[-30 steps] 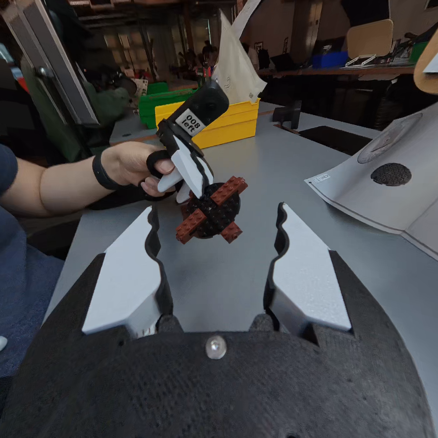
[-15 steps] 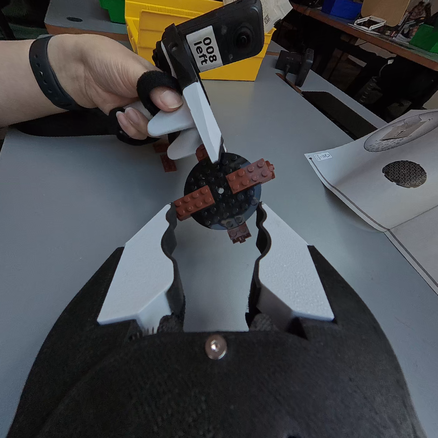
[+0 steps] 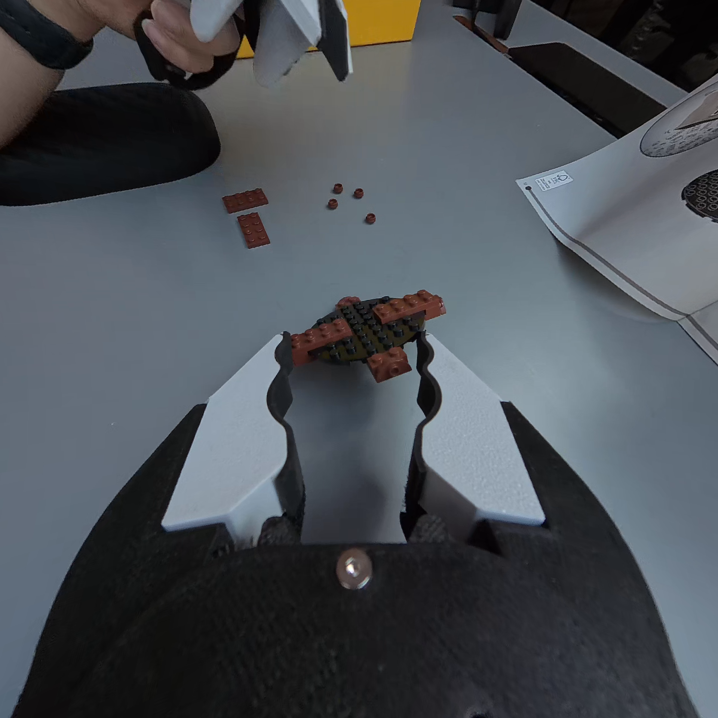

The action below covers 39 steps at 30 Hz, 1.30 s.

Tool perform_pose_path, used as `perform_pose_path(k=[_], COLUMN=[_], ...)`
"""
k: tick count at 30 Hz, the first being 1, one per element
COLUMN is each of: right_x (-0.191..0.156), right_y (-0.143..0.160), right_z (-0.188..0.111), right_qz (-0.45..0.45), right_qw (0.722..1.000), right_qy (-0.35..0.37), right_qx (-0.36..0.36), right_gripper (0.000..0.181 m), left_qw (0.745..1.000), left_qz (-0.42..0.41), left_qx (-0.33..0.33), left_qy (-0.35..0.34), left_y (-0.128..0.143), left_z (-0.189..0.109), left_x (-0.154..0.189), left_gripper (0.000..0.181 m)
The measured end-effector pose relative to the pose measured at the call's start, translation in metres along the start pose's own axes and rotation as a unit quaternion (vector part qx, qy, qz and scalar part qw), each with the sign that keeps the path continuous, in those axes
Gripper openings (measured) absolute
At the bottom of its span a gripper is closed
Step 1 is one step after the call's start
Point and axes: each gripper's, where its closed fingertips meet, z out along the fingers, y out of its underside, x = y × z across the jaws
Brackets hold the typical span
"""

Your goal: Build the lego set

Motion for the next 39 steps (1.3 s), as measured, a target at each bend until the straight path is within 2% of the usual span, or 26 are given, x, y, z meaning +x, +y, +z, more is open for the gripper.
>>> perform_pose_path(k=[2, 5, 9, 12, 19, 22, 24, 28, 34, 37, 39], right_x=[0.002, 0.002, 0.001, 0.001, 0.002, 0.002, 0.002, 0.003, 0.004, 0.0, 0.0], right_y=[0.003, 0.008, 0.012, 0.013, 0.016, 0.02, 0.021, 0.02, 0.013, 0.019, 0.023], right_z=[0.002, 0.006, 0.008, 0.008, 0.009, 0.012, 0.012, 0.012, 0.008, 0.012, 0.014], right_qz=[0.009, 0.022, 0.037, 0.045, 0.07, 0.082, 0.094, 0.103, 0.121, 0.112, 0.094], right_qw=[1.0, 0.999, 0.999, 0.998, 0.996, 0.994, 0.993, 0.992, 0.991, 0.991, 0.993], right_qy=[0.001, -0.005, -0.012, -0.016, -0.024, -0.031, -0.036, -0.04, -0.05, -0.045, -0.024], right_qx=[-0.009, -0.023, -0.035, -0.036, -0.044, -0.059, -0.061, -0.058, -0.033, -0.053, -0.071], right_gripper=[0.064, 0.064, 0.064, 0.064, 0.064, 0.062, 0.062, 0.063, 0.087, 0.104, 0.104], left_qw=[0.994, 0.976, 0.919, 0.893, 0.879, 0.874, 0.869, 0.861, 0.87, 0.876, 0.877], left_qz=[0.086, 0.172, 0.251, 0.258, 0.284, 0.294, 0.305, 0.321, 0.341, 0.341, 0.341], left_qx=[-0.043, -0.12, -0.28, -0.345, -0.357, -0.358, -0.362, -0.369, -0.326, -0.305, -0.3], left_qy=[-0.053, -0.056, -0.118, -0.132, -0.138, -0.145, -0.146, -0.139, -0.144, -0.152, -0.156], left_y=[0.01, 0.037, 0.092, 0.114, 0.119, 0.119, 0.119, 0.12, 0.104, 0.095, 0.092], left_z=[-0.013, -0.018, -0.016, -0.01, -0.005, -0.008, -0.009, -0.009, 0.0, 0.001, 0.002], left_x=[-0.005, 0.003, -0.022, -0.031, -0.033, -0.035, -0.036, -0.034, -0.029, -0.029, -0.029], left_gripper=[0.02, 0.02, 0.03, 0.032, 0.03, 0.026, 0.014, 0.014, 0.014, 0.014, 0.014])
